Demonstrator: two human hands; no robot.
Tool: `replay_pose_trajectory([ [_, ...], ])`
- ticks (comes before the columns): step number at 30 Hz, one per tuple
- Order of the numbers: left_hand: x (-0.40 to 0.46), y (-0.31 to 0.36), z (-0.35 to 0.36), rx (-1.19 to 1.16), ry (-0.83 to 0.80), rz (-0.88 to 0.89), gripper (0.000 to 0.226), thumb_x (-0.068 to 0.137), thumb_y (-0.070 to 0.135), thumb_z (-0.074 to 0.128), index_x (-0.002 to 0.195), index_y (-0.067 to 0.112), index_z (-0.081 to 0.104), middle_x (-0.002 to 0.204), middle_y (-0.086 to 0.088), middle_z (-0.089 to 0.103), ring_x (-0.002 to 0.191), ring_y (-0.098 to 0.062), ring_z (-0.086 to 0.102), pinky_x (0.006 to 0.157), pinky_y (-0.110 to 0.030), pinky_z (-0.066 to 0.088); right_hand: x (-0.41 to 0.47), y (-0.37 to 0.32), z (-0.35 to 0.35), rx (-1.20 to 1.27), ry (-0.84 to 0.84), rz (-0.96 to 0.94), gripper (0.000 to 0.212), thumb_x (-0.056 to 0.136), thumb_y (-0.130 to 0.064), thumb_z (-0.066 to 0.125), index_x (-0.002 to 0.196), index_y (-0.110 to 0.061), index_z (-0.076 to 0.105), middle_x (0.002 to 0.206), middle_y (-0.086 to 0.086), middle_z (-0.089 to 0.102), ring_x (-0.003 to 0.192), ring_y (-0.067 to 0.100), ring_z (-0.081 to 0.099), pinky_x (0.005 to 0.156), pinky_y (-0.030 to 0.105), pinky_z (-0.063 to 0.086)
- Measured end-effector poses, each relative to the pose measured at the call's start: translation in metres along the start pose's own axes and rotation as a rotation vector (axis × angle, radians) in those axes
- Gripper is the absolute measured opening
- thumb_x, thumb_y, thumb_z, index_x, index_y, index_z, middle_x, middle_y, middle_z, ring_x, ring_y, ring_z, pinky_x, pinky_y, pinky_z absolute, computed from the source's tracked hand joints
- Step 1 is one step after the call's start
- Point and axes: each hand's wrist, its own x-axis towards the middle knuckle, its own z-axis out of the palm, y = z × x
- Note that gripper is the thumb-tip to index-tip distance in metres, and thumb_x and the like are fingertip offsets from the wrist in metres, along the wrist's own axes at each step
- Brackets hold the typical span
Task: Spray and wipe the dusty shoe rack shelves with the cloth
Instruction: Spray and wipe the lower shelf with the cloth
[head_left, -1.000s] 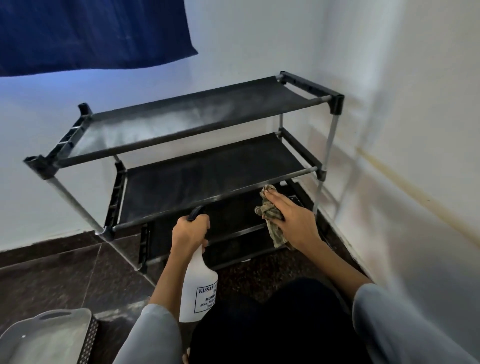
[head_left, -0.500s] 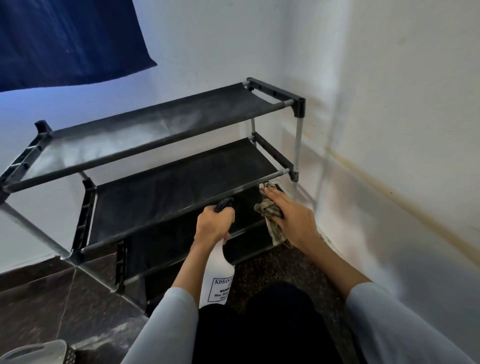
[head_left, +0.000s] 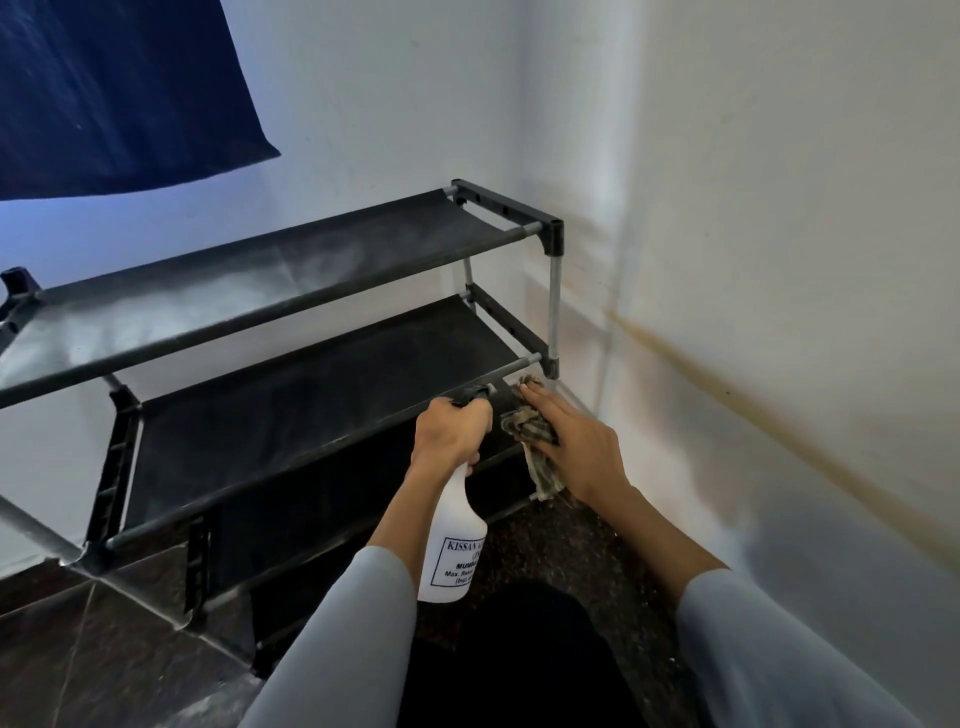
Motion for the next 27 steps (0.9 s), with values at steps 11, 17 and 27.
replay_pose_trajectory([
  [11, -0.007, -0.011, -0.034, -0.116, 0.060, 0.005, 0.007, 0.073, 0.018, 0.053, 0.076, 0.012, 0.057, 0.071, -0.005, 0.054, 0.051, -0.016, 0.050, 0.049, -0.027, 0.041, 0.000, -0.002, 0.001, 0.063, -0.031, 0.061, 0.055, 0.089, -0.041, 0.060, 0.141, -0.039, 0.040, 0.144, -0.015, 0.044, 0.115, 0.014, 0.055, 0.082, 0.026, 0.047],
  [17, -0.048, -0.059, -0.122, -0.263, 0.349, -0.021, 0.011, 0.079, 0.011, 0.055, 0.087, 0.006, 0.059, 0.076, -0.012, 0.055, 0.049, -0.020, 0.049, 0.050, -0.033, 0.041, 0.007, -0.023, 0.026, 0.392, -0.055, 0.096, 0.053, 0.091, -0.034, 0.059, 0.140, -0.028, 0.042, 0.142, -0.011, 0.045, 0.126, 0.003, 0.042, 0.100, 0.013, 0.030],
  [27, -0.100, -0.127, -0.226, -0.264, 0.725, -0.045, 0.044, 0.077, 0.009, 0.057, 0.118, 0.015, 0.044, 0.076, -0.007, 0.055, 0.050, -0.011, 0.056, 0.060, -0.038, 0.049, 0.037, -0.181, 0.110, 0.388, -0.412, -0.352, 0.060, 0.090, -0.038, 0.060, 0.144, -0.034, 0.034, 0.148, -0.017, 0.037, 0.127, 0.003, 0.045, 0.105, 0.026, 0.040],
])
